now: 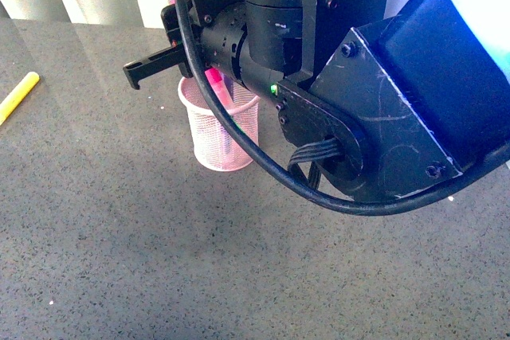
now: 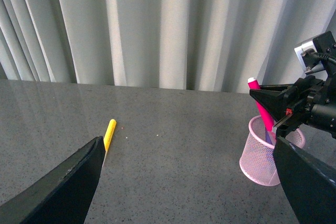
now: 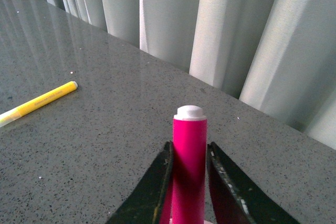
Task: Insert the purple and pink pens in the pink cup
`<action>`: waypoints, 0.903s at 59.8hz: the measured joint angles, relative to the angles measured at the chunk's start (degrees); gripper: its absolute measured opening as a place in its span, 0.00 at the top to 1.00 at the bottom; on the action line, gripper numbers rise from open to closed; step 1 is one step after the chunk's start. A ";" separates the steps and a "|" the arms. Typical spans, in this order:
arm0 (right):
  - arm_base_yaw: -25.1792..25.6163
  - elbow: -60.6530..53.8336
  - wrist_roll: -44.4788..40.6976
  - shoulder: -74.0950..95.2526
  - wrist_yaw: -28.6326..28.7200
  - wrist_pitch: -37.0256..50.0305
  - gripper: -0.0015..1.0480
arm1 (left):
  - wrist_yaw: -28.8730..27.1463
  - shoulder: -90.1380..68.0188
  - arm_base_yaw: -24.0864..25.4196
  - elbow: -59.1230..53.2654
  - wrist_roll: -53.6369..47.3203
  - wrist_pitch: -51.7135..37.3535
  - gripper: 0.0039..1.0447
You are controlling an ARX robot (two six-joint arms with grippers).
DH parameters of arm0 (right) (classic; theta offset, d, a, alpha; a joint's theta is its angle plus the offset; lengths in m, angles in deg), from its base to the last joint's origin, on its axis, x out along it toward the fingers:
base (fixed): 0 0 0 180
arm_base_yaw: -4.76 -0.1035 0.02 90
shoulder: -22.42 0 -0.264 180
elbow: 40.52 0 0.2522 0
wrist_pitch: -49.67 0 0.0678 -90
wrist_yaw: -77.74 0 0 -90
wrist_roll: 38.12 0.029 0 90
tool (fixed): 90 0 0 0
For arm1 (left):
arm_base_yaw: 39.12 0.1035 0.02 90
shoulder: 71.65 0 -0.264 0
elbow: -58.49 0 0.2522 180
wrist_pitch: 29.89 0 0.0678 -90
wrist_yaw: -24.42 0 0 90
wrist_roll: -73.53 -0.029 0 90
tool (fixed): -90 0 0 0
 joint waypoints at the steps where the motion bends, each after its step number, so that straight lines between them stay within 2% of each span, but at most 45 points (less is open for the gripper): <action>1: 0.02 -0.02 0.00 0.00 -0.04 0.00 0.74 | 0.00 0.00 0.00 0.00 0.00 0.00 0.06; 20: 0.92 -2.34 1.29 -1.99 -3.28 -0.96 0.21 | 0.00 0.00 0.00 0.00 0.00 0.00 0.06; 26: 1.64 -4.46 1.64 -6.08 -7.89 -2.62 0.05 | 0.00 0.00 0.00 0.00 0.00 0.00 0.06; 32: 3.19 -7.52 2.91 -11.82 -15.21 -6.62 0.07 | 0.00 0.00 0.00 0.02 0.00 0.00 0.06; 41: 8.39 -16.09 8.13 -24.48 -26.71 -20.13 0.07 | 0.00 0.00 0.00 0.00 0.00 0.00 0.06; 48: 11.43 -22.53 9.55 -32.33 -29.94 -24.48 0.07 | -0.13 0.00 0.00 0.02 0.00 0.00 0.06; 54: 11.54 -22.77 10.05 -33.59 -29.46 -24.46 0.07 | 0.09 0.02 0.00 0.00 0.00 0.00 0.06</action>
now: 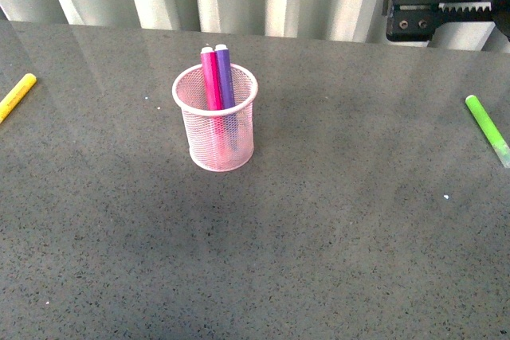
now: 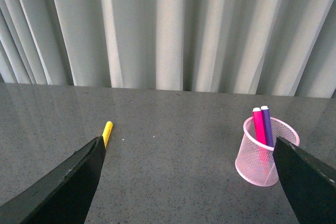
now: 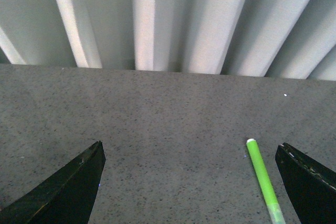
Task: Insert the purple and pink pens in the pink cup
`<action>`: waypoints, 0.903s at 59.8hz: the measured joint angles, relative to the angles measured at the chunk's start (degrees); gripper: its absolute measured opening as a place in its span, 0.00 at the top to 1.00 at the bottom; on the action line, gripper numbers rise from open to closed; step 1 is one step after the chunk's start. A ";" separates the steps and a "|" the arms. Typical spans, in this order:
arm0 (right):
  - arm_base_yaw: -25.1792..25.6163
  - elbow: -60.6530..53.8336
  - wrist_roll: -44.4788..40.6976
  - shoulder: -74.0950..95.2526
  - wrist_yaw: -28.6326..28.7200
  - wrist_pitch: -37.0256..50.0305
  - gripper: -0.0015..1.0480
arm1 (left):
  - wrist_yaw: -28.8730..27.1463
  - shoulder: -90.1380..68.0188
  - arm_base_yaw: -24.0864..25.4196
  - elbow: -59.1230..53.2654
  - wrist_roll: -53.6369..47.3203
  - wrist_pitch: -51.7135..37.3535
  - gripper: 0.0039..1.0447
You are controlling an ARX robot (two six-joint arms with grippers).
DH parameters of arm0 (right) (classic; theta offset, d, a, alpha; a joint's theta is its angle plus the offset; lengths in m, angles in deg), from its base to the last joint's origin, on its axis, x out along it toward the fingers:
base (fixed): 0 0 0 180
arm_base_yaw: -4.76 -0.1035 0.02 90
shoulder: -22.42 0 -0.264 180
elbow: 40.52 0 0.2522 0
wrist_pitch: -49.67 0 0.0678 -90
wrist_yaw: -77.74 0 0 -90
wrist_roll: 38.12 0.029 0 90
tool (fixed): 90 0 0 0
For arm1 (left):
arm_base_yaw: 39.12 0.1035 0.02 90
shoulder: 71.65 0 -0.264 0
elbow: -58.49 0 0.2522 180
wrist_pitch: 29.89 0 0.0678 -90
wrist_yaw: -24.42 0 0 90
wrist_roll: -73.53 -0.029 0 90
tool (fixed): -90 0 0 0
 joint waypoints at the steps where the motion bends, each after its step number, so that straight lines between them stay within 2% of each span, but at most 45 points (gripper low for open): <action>1: -0.07 0.00 0.04 0.00 0.04 -0.02 0.07 | 0.00 0.00 0.00 0.00 0.00 0.00 0.06; 4: -0.09 -0.72 -0.48 0.74 1.40 2.45 0.09 | -0.04 -0.02 0.00 0.02 0.00 0.00 0.06; 5: 0.44 -2.71 -1.75 1.70 3.85 9.66 0.13 | -0.04 0.00 0.00 0.02 0.00 0.00 0.06; 8: 1.42 -7.93 -3.72 2.40 7.78 22.71 0.24 | -0.22 0.00 0.00 0.02 0.00 0.00 0.06; 12: 3.08 -13.73 -5.01 0.79 10.01 31.91 0.35 | -0.28 -0.04 0.00 0.00 0.00 0.00 0.06; 21: 7.72 -21.22 -5.75 -7.41 12.15 34.34 0.59 | -0.15 0.00 0.00 0.02 0.00 0.00 0.06; 34: 12.15 -29.46 -6.08 -17.97 17.68 31.32 0.97 | -0.15 0.00 0.00 0.00 0.00 0.00 0.06; 54: 17.79 -37.03 -6.01 -37.24 22.75 19.71 0.97 | -0.11 0.00 0.00 0.02 0.00 0.00 0.06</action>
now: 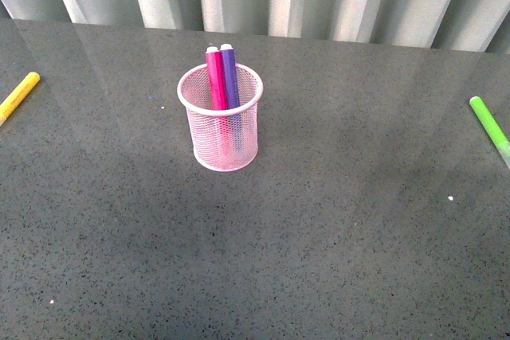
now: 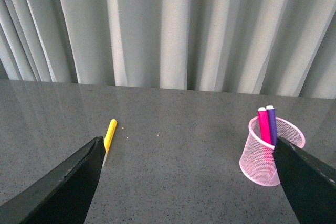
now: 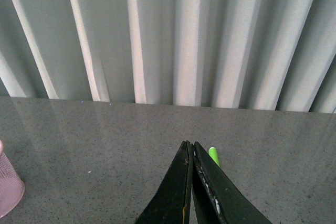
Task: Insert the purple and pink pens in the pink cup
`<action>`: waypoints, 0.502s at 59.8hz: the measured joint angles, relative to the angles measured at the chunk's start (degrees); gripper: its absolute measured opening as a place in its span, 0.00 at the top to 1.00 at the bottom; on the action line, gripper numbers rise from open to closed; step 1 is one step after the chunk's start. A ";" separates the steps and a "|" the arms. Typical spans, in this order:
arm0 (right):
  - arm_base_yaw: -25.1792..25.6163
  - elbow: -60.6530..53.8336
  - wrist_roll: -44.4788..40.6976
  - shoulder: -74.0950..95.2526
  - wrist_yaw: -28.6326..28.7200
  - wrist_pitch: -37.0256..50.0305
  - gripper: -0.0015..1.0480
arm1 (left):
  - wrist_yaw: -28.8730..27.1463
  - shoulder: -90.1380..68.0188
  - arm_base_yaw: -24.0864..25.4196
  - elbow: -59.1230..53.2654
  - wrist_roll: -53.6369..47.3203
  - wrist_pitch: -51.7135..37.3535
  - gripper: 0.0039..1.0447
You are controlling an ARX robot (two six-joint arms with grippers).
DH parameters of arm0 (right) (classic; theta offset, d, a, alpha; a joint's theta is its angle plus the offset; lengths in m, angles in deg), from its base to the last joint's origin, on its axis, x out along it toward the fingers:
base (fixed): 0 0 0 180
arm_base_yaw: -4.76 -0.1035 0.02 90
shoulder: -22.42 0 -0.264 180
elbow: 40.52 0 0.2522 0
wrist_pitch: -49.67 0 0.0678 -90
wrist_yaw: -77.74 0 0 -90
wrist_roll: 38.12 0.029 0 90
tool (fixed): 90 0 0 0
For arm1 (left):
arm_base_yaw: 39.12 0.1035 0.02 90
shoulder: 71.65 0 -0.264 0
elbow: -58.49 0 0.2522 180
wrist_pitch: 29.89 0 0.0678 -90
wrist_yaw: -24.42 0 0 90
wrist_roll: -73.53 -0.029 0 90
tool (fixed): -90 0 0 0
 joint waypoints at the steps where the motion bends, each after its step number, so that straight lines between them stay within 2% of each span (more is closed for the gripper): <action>1: 0.11 -0.11 0.00 -0.48 0.07 -0.33 0.97 | 0.00 0.00 0.00 0.00 0.00 0.00 0.06; 6: 1.46 -0.98 0.00 -4.37 1.22 -3.37 0.97 | 0.02 0.00 0.00 -0.02 0.00 0.00 0.06; 10: 4.33 -1.60 -0.02 -7.80 5.07 -6.19 0.97 | 0.02 0.00 0.00 0.00 0.00 0.00 0.06; 30: 5.70 -2.05 0.00 -22.99 5.35 -19.34 0.97 | 0.00 0.00 0.00 -0.02 0.00 0.00 0.06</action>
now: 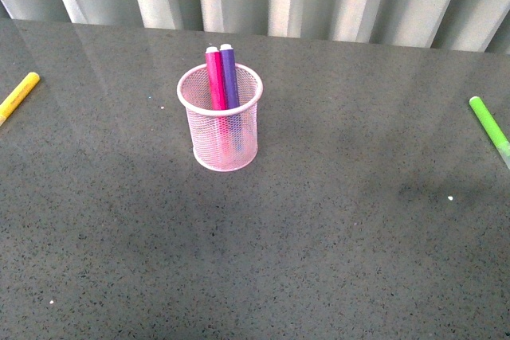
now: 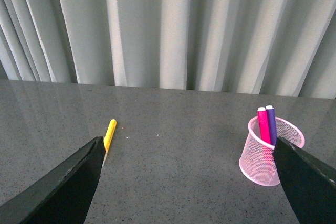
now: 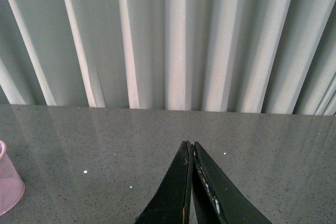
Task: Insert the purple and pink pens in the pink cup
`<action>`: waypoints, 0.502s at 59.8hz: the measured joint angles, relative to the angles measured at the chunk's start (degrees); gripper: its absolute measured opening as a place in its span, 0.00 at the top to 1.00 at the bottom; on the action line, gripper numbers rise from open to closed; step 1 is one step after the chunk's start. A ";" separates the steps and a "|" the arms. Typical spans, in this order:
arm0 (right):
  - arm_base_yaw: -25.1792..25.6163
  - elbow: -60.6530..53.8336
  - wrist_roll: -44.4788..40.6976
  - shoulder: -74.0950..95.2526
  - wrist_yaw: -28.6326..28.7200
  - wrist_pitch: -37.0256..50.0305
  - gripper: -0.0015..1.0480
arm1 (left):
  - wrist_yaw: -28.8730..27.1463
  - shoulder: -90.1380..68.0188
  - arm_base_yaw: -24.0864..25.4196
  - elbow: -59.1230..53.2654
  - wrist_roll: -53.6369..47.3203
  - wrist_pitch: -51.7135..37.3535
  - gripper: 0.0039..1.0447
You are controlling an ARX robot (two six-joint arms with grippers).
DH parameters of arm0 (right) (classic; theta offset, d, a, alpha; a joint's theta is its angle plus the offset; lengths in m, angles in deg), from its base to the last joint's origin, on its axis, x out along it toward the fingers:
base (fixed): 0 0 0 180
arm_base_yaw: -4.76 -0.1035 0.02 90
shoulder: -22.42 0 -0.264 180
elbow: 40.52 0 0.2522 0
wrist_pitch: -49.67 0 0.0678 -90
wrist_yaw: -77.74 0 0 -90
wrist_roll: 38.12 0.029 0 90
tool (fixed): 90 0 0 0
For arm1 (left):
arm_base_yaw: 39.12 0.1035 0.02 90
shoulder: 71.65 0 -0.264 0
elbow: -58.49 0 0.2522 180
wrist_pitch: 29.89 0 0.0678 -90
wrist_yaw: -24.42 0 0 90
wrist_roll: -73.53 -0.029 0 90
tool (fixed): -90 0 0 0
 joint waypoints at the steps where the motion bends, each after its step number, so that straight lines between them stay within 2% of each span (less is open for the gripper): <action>1: 0.00 -0.02 0.00 -0.77 0.00 -0.70 0.97 | 0.00 0.00 0.00 0.00 0.00 0.00 0.06; 30: 0.00 -0.07 0.00 -15.47 -0.02 -14.58 0.97 | 0.00 0.00 0.00 0.02 0.00 0.00 0.06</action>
